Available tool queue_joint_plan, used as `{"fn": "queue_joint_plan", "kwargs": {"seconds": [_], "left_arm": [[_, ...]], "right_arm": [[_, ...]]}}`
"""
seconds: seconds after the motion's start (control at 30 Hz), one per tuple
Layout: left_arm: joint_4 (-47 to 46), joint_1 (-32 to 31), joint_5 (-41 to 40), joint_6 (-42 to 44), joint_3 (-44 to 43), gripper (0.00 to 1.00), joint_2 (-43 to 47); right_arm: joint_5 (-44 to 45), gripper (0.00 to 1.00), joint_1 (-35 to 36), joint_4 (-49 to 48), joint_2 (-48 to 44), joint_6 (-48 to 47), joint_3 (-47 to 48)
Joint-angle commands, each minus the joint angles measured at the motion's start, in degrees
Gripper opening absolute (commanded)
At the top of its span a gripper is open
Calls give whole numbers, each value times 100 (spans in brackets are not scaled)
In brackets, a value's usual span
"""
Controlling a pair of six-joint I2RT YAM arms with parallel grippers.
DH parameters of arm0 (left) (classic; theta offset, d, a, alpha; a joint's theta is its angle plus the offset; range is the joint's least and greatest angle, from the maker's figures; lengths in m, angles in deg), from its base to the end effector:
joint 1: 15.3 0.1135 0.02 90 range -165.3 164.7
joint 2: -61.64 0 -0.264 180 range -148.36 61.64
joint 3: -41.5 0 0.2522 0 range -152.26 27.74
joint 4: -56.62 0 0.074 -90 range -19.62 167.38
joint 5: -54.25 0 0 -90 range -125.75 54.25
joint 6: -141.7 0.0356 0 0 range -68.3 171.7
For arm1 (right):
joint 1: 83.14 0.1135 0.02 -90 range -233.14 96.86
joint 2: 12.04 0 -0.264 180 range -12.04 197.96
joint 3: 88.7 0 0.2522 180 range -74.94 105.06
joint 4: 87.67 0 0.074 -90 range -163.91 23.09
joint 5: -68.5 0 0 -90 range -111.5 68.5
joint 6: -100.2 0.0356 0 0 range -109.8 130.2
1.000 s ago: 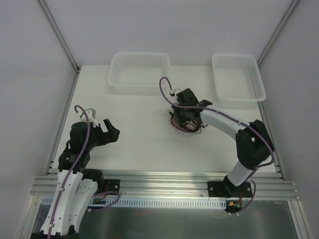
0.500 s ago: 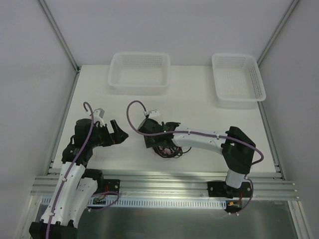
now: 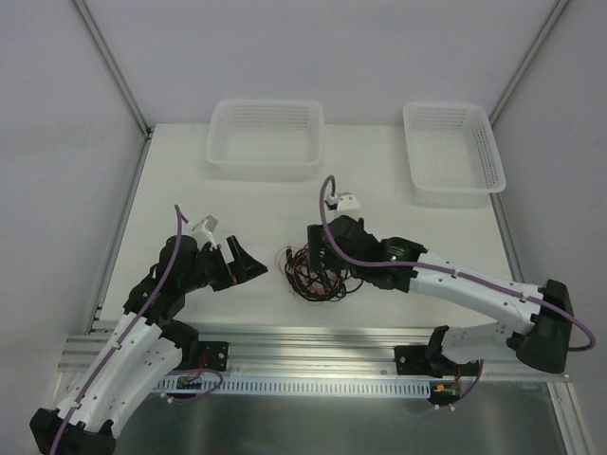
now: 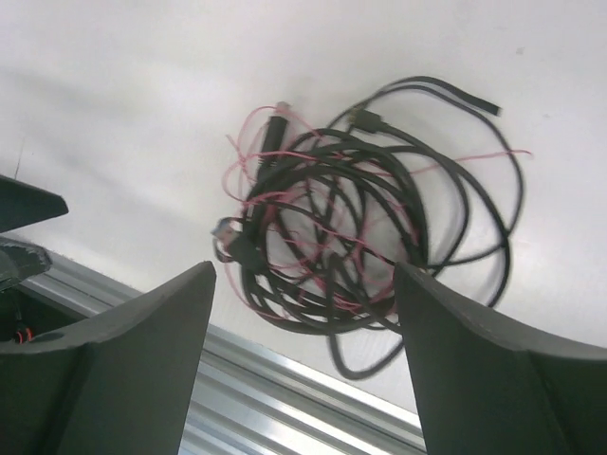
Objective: Untangle the cables
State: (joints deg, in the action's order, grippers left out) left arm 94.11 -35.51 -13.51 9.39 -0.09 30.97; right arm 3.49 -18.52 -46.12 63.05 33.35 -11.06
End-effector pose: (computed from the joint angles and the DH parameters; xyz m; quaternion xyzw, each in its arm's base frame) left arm 0.1232 -0.0597 0.2481 -0.0605 0.8387 -0.4079 0.3558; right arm 0.1364 0.2525 0.3130 -0.2249 0.8571 0.1506 0.4383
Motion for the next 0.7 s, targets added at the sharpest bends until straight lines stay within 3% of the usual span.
{"fn": "queue_joint_plan", "kwargs": {"seconds": [0.0,0.17,0.4,0.57,0.67], "left_arm": [[-491,-544,-518,-708,-125,98,-148],[-746,-1292,-1290,-613,-573,95,-956],[-791,-2285,-1661,712,-1759,87,-2765],[-720,-2628,-2170,1198,-2121,67,-3348],[-711,-2908,-2469,1330,-2226,61,-3568]], "right_arm": [[59,79,-387,-176,-808,-215,-664],[-353,78,-758,-563,-1742,-346,-1491],[-785,77,-872,-1100,-2490,-373,-2283],[-970,77,-881,-1250,-2885,-426,-2590],[-1049,77,-881,-1337,-2974,-444,-2705]]}}
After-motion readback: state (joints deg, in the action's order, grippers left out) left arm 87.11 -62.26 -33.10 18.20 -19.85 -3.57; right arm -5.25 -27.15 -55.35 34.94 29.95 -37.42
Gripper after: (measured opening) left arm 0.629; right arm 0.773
